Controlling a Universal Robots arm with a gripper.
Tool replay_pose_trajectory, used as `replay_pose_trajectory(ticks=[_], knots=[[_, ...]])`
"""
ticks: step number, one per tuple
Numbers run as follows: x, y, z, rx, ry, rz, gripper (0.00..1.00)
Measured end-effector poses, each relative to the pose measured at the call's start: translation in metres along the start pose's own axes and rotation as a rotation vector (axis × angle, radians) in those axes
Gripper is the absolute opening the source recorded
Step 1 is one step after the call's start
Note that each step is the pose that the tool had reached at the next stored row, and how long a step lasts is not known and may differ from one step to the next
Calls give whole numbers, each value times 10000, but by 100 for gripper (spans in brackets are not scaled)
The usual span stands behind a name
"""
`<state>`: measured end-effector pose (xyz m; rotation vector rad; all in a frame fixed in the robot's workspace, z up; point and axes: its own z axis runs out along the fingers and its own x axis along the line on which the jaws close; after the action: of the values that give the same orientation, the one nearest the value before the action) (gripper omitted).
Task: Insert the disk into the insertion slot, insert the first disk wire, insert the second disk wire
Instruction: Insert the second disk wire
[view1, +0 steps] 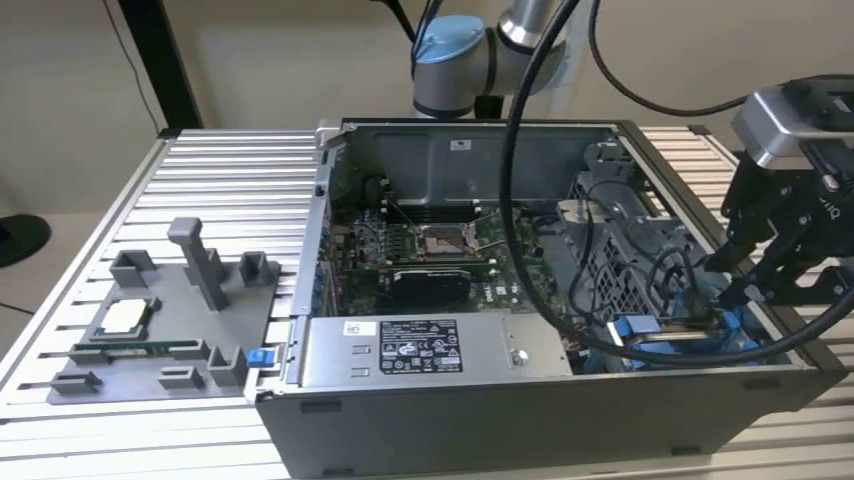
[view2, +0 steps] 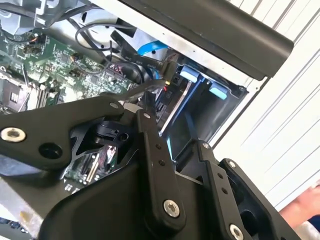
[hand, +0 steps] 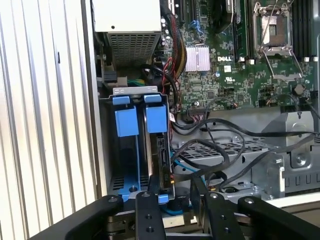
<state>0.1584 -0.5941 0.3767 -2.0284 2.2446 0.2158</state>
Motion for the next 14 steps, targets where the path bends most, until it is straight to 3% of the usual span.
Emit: replay_pose_trajectory(ticks=[14], knots=[[-4,-2,-17,-11,3,1,100]])
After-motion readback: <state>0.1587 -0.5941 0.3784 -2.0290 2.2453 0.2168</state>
